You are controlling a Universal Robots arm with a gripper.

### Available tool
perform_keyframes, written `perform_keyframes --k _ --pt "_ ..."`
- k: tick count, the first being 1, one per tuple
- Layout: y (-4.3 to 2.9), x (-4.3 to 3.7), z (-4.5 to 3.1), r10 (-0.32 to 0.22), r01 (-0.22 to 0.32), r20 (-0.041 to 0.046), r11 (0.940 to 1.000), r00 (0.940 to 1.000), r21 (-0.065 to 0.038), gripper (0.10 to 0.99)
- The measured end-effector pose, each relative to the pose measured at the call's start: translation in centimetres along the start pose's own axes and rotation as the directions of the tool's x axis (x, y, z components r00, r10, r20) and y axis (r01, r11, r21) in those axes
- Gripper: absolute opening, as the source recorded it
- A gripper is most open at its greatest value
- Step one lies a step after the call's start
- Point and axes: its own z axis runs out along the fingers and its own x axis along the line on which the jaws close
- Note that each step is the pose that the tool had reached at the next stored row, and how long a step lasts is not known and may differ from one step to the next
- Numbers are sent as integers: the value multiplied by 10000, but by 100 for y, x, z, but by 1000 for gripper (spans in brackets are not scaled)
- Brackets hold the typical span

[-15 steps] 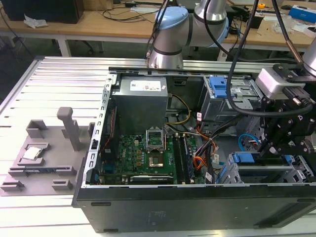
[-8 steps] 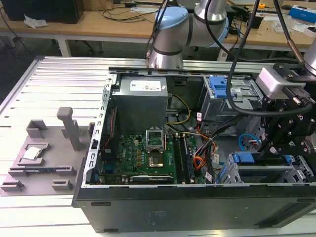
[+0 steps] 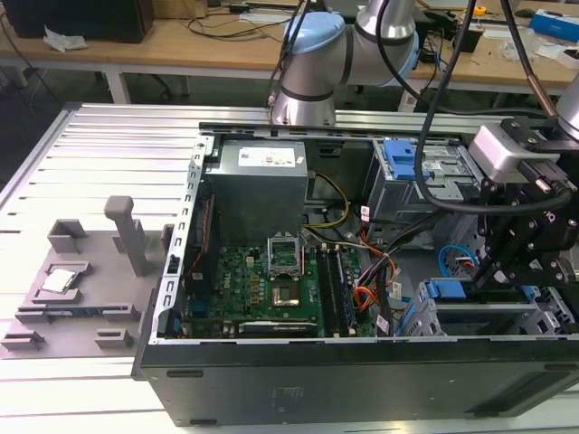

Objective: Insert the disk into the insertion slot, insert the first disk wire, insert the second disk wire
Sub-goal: 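Insert the second disk wire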

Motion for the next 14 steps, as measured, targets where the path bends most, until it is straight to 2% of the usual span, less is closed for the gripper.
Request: perform_keyframes --k 4,5,7,9,10,11,12,13,14 --pt "-1 0 3 1 -1 6 10000 10000 0 173" --pt "-1 0 -1 1 -1 4 10000 10000 0 235" --pt "6 4 -116 1 -1 3 10000 10000 1 235" --pt "10 5 -177 -1 1 3 10000 10000 8 235" --pt "13 6 -228 0 0 3 10000 10000 12 220" --pt "18 9 -305 0 0 0 10000 10000 16 153" --pt "23 13 -411 0 0 1 10000 10000 18 106" --pt "27 16 -480 0 0 0 10000 10000 19 106" --pt "27 16 -486 0 0 4 10000 10000 20 106"
